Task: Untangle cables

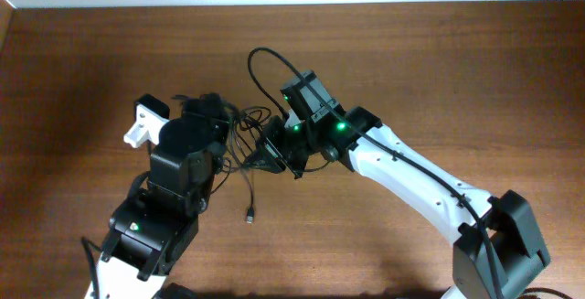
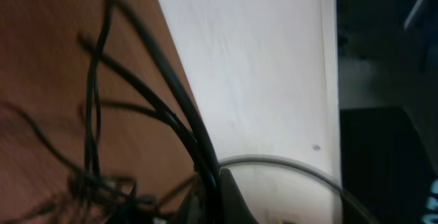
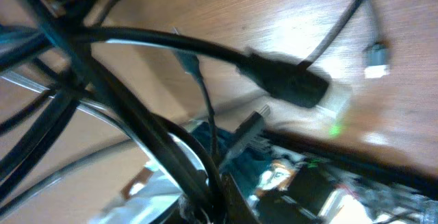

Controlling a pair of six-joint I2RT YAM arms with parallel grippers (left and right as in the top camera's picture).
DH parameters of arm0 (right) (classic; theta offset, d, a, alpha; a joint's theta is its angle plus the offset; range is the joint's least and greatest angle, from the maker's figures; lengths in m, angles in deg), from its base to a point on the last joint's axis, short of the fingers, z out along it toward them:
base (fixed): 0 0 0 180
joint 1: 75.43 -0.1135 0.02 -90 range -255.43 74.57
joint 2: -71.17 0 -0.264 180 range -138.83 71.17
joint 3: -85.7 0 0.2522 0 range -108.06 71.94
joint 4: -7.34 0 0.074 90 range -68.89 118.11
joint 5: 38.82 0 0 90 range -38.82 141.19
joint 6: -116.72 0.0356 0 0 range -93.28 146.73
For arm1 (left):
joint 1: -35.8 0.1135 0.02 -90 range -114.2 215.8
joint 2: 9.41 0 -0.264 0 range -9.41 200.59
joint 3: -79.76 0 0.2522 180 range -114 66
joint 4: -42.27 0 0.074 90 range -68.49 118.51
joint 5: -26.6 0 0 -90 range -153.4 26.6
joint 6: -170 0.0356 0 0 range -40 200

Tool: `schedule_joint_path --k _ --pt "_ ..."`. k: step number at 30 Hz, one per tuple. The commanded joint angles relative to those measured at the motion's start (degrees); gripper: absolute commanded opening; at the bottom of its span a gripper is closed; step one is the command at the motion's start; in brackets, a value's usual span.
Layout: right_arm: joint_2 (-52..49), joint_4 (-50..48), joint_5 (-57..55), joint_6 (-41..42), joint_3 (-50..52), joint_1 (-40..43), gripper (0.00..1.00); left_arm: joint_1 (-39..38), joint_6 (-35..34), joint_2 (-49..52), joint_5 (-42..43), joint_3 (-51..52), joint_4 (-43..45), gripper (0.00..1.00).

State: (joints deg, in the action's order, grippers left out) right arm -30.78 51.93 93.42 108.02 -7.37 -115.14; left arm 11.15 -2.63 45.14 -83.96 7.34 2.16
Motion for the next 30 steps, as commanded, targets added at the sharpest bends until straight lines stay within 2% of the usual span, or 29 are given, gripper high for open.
schedule_joint_path --k 1,2,4,5,6,7,8,10,11,12,13,14,15,17,19,20,21,23,25,26,27,30 --pt "1.36 9.86 -5.62 -18.69 -0.42 1.55 0.04 1.25 17.2 -0.68 -7.76 -0.44 0.33 0.0" --pt "3.3 12.04 -5.68 -22.77 -0.42 2.01 0.04 1.22 19.34 0.2 -7.61 -0.44 -0.42 0.0" --pt "11.54 16.46 -8.5 -31.41 -0.42 4.83 0.04 1.25 19.34 3.15 -5.62 -0.44 -3.23 0.0" --pt "17.2 20.68 -12.26 -37.77 -0.42 7.06 0.04 1.25 19.32 5.4 -10.01 -0.44 -3.26 0.0" --pt "21.9 24.13 -18.47 -42.77 -0.42 8.15 0.04 1.25 16.44 7.39 -14.47 -0.44 -2.58 0.0" --pt "26.08 25.57 -22.16 -47.91 -0.42 8.28 0.04 1.22 11.32 8.04 -11.82 -0.44 -1.18 0.0" --pt "27.96 25.55 -21.59 -51.47 -0.42 8.22 0.04 1.22 8.48 8.87 -2.25 -0.44 2.4 0.0" --pt "30.25 25.18 -17.97 -58.53 -0.42 8.24 0.04 1.18 9.62 11.1 15.69 -0.44 8.35 0.0" --pt "31.17 24.39 -8.31 -65.09 -0.42 8.24 0.04 1.18 20.55 13.81 27.54 -0.44 15.34 0.0" --pt "31.78 22.82 6.32 -73.22 -0.42 8.24 0.04 1.18 32.61 17.92 43.69 -0.44 22.95 0.0" --pt "31.82 21.73 9.31 -76.04 -0.44 8.24 0.04 1.14 32.61 19.89 50.62 -0.44 24.44 0.0" --pt "31.82 19.37 1.79 -75.1 -0.46 8.39 0.04 1.01 32.63 23.02 61.88 -0.44 25.88 0.0" --pt "31.85 19.23 -5.03 -74.4 -0.85 8.39 0.04 1.03 35.67 25.03 69.55 -0.44 25.86 0.0" --pt "31.85 20.94 -24.0 -70.05 -3.52 8.39 0.04 1.25 50.99 25.38 83.12 -0.44 25.88 0.0" --pt "31.87 23.19 -36.2 -63.87 -5.05 8.39 0.04 2.45 53.27 23.26 84.78 -0.44 25.9 0.0" --pt "31.87 24.15 -40.65 -60.28 -5.18 8.39 0.04 3.56 57.33 21.4 83.84 -0.44 25.83 0.0" --pt "31.8 25.94 -43.6 -56.78 -5.16 8.39 0.04 5.38 58.73 19.45 80.83 -0.44 25.66 0.0" --pt "31.58 29.44 -43.6 -54.8 -5.14 8.39 0.04 10.14 58.71 16.13 72.06 -0.44 24.28 0.0" --pt "31.3 31.54 -42.14 -54.88 -5.14 8.22 0.04 14.67 54.31 12.63 55.74 -0.44 15.89 0.0" --pt "31.3 30.84 -39.8 -54.93 -5.14 8.24 0.04 14.75 53.31 12.11 51.34 -0.44 13.31 0.0" --pt "31.3 29.57 -37.29 -56.19 -5.14 8.24 0.04 14.75 53.29 11.78 48.33 -0.44 10.99 0.0" --pt "31.3 21.24 -22.43 -65.35 -5.14 8.24 0.04 14.69 53.11 11.8 47.71 -0.44 6.34 0.0"
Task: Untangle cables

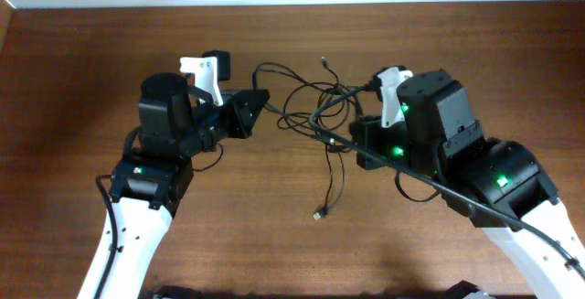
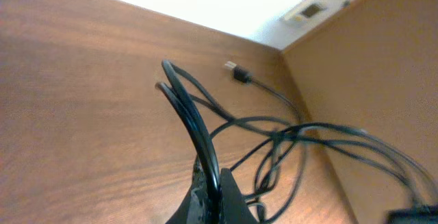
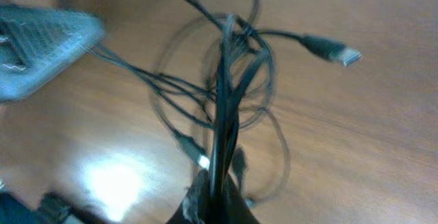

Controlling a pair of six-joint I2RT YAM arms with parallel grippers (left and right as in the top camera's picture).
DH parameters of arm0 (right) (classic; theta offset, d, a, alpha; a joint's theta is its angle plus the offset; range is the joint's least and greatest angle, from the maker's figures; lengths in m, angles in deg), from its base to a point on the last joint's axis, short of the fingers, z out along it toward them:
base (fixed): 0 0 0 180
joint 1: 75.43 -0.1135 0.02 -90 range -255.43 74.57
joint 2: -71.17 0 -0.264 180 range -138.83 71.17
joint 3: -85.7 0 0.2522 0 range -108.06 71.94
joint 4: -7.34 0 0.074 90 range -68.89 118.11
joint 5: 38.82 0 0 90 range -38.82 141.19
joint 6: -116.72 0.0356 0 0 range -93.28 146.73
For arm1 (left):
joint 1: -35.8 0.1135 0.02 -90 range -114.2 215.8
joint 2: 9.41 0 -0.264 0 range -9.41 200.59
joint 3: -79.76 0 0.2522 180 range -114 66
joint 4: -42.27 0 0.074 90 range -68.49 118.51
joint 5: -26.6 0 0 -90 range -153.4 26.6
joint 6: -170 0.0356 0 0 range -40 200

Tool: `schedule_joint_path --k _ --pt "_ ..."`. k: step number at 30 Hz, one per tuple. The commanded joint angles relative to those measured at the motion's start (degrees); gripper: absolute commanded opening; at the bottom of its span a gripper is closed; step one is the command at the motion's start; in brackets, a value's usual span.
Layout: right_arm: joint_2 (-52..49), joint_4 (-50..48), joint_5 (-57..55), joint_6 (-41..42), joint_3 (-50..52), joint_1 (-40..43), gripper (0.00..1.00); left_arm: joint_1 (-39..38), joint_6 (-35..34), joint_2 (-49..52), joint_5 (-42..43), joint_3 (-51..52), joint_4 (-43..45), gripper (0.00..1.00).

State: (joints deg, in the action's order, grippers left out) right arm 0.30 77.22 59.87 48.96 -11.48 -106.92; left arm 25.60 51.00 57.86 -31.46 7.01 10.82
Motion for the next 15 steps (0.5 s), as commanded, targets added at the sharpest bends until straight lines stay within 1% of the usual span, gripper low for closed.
schedule_joint_path --k 1,2,3,4,5,6,7,8,9,10,11,12,13,14,15 --pt "0.22 -7.58 15.56 -7.69 -1.03 0.02 0.04 0.24 -0.52 -0.92 -4.76 -0.11 -4.55 0.0" --pt "0.22 -12.35 18.21 -8.55 -1.03 0.02 0.04 0.09 -0.5 -0.92 -0.85 -0.11 -7.32 0.0" --pt "0.22 -12.98 17.81 -8.55 -1.03 0.02 0.04 0.09 1.42 -0.92 3.1 -0.11 -7.04 0.01" --pt "0.22 -12.96 17.7 -8.52 -1.03 0.02 0.04 0.15 7.28 -1.29 5.38 -0.11 -7.08 0.27" --pt "0.22 -12.15 17.7 -8.5 -1.03 0.02 0.04 0.15 9.35 -1.75 5.35 -0.11 -7.08 0.53" --pt "0.22 -10.56 17.7 -8.52 -1.03 0.02 0.04 0.26 10.8 -2.89 4.7 -0.11 -7.04 0.67" --pt "0.22 -8.41 17.7 -8.52 -1.03 0.02 0.04 0.66 11.1 -5.38 2.95 -0.11 -7.06 0.76" --pt "0.22 -7.85 17.7 -8.52 -1.03 0.02 0.04 0.85 11.13 -7.67 2.56 -0.11 -7.08 0.93" --pt "0.22 -7.74 17.7 -8.52 -1.03 0.02 0.04 0.9 11.1 -10.58 2.58 -0.11 -7.67 0.99" --pt "0.22 -8.11 17.7 -8.52 -1.03 0.02 0.04 0.9 11.1 -13.55 2.54 -0.11 -10.47 0.99" --pt "0.22 -8.17 17.68 -8.55 -1.03 0.02 0.04 0.9 11.04 -16.35 -1.14 -0.11 -15.78 0.99" --pt "0.22 -8.57 17.68 -8.55 -1.03 0.02 0.04 0.9 6.32 -19.12 -10.1 -0.11 -21.62 0.99" --pt "0.22 -9.7 17.73 -9.64 -1.03 0.0 0.04 0.87 -2.03 -21.27 -13.73 -0.11 -25.38 0.99" --pt "0.22 -10.58 17.7 -10.08 -1.03 0.02 0.04 0.48 0.59 -21.49 -10.08 -0.11 -26.12 0.99" --pt "0.22 -11.15 17.79 -10.08 -1.03 0.0 0.04 -0.35 11.23 -21.31 -5.77 -0.09 -27.87 1.0"
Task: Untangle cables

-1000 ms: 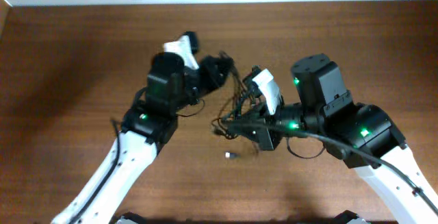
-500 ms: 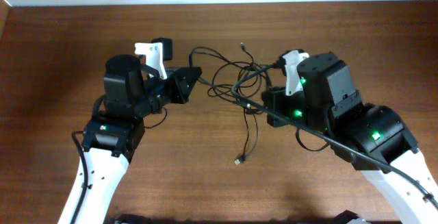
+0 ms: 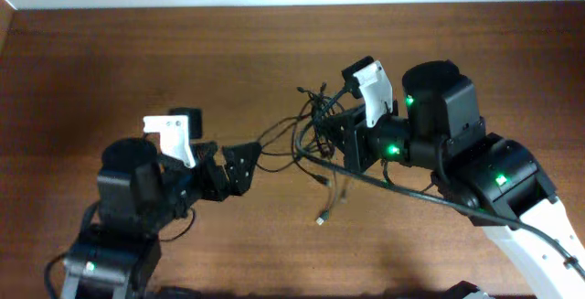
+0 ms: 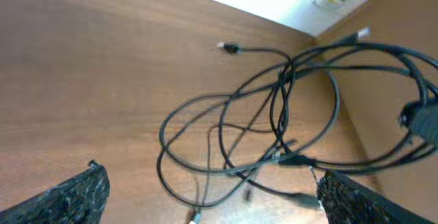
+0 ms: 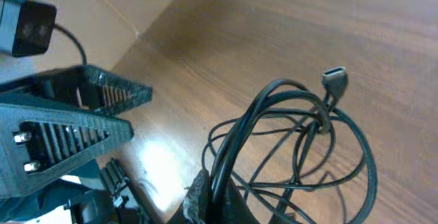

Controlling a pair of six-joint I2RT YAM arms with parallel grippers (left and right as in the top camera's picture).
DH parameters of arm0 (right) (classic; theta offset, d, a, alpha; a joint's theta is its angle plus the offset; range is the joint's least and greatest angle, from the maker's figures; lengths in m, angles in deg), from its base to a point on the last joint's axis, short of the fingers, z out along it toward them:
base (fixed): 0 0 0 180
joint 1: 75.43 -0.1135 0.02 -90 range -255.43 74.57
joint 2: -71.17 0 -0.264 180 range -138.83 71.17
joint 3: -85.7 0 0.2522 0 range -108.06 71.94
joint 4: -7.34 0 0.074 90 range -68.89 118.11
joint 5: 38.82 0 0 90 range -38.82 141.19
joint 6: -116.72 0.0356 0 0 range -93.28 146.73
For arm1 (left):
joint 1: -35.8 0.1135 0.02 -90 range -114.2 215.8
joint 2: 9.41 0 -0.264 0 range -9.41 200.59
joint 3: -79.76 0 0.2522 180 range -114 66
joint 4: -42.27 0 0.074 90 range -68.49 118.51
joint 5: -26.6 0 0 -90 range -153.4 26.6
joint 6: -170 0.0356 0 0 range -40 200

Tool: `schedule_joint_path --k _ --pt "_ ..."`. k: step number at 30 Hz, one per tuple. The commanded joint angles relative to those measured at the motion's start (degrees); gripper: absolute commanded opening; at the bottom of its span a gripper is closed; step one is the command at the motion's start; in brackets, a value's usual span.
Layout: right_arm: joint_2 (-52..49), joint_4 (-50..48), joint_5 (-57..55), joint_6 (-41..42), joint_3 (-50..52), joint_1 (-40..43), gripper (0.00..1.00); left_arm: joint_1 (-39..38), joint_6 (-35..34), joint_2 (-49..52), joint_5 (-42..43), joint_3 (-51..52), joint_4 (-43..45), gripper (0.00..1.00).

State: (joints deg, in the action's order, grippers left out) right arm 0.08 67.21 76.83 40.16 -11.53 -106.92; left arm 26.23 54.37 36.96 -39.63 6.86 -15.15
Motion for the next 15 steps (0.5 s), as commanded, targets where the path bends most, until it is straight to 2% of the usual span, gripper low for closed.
schedule_joint_path --k 1,4,6,8,9,10,12,13,15 --pt "0.44 -1.09 3.45 -1.25 -0.98 0.0 0.04 -2.43 19.39 0.11 3.02 0.33 -5.77 0.99" --pt "0.46 -0.66 15.3 -1.22 -0.98 0.0 0.04 -3.17 22.29 3.26 3.02 1.36 -0.61 1.0" --pt "0.46 -0.11 17.25 -1.2 -0.98 0.0 0.04 -3.21 22.27 7.74 3.1 1.36 5.55 0.99" --pt "0.46 0.17 16.11 -1.18 -0.98 0.0 0.04 -4.28 22.29 15.12 9.73 1.36 12.35 0.95" --pt "0.46 0.2 15.67 -1.2 -0.98 0.02 0.04 -5.66 22.27 18.58 12.24 1.36 13.94 0.87" --pt "0.46 0.17 15.43 -1.22 -0.98 0.02 0.04 -7.3 22.25 21.64 13.0 1.36 14.84 0.73" --pt "0.46 0.37 13.44 -1.22 -0.98 0.02 0.04 -12.17 22.25 27.17 14.01 1.36 17.18 0.08" --pt "0.44 0.94 11.34 -1.22 -0.98 0.02 0.04 -13.18 22.23 28.06 13.99 1.36 18.14 0.0" --pt "0.44 3.43 6.97 -1.22 -0.98 0.02 0.04 -12.55 21.22 27.85 13.7 1.33 20.41 0.0"
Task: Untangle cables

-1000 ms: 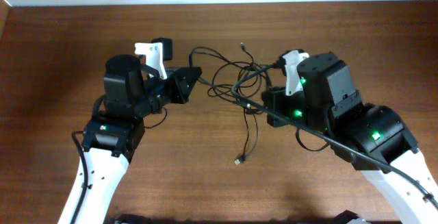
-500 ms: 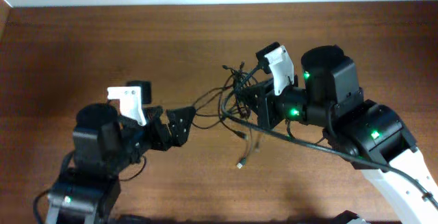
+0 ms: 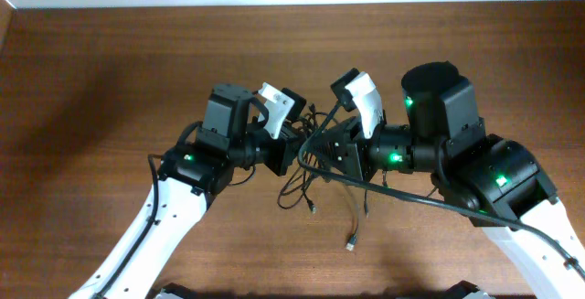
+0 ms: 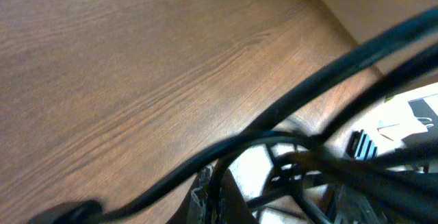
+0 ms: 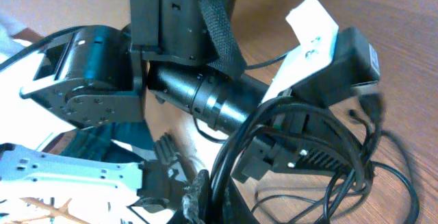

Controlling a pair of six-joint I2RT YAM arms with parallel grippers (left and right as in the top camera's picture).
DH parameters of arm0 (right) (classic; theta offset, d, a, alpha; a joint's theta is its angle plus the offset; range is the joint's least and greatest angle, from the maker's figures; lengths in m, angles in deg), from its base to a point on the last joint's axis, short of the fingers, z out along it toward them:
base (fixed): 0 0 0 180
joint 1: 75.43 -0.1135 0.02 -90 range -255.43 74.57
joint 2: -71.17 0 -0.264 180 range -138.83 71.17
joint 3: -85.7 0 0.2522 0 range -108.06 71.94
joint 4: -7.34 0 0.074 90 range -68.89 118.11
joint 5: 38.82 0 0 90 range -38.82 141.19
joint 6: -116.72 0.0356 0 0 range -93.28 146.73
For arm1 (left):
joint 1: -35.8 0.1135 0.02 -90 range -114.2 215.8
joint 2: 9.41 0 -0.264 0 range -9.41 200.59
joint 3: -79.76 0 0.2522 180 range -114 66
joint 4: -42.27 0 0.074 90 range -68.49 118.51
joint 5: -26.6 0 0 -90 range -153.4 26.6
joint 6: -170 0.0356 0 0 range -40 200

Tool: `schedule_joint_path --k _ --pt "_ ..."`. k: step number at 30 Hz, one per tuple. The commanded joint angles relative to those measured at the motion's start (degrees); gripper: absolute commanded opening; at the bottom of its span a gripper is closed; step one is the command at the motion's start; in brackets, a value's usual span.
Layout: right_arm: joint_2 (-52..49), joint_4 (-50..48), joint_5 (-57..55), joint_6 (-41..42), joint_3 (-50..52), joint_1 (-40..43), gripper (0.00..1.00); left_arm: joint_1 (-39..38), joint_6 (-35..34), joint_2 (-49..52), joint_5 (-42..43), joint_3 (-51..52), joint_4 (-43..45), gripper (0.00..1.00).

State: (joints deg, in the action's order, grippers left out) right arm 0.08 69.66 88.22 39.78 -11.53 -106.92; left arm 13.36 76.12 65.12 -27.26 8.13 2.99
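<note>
A tangle of thin black cables hangs between my two grippers over the middle of the brown table. My left gripper is shut on a black cable right beside the right gripper; its fingers pinch the strand. My right gripper is shut on a bundle of cable loops, clamped at its fingers. Loose ends dangle below, one with a plug and a shorter one.
The left arm's wrist and white camera mount fill the right wrist view, very close to the right gripper. The right arm's white link runs off the lower right. The wall's edge lies along the far side of the table.
My left gripper was open and off to the left of the tangle; now it is up against the right gripper and shut on a cable. The right gripper still holds the bundle.
Both grippers were first close together in the tangle at the left-centre. Then they stood apart, each shut on cables stretched between them. Then the left was open and empty while the bundle hung from the right. Now the left holds a strand again.
</note>
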Motion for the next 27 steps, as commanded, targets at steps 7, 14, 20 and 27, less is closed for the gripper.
schedule_joint_path --k 7,14,20,27 --pt "0.44 17.29 -26.95 -0.59 -0.98 0.02 0.04 10.8 -21.2 -11.3 -24.02 0.07 2.8 0.0" --pt "-4.2 24.44 -56.96 24.33 -0.98 0.07 0.04 11.1 -22.08 -27.5 -43.6 0.07 -0.85 0.0" --pt "-4.55 6.91 -7.91 -7.1 -0.98 0.02 0.04 11.08 -32.52 -26.21 -41.64 0.07 -17.22 0.0" --pt "-4.57 18.45 -31.98 5.55 -0.98 0.04 0.66 11.1 -18.34 -29.68 -32.81 -0.04 5.44 0.0"
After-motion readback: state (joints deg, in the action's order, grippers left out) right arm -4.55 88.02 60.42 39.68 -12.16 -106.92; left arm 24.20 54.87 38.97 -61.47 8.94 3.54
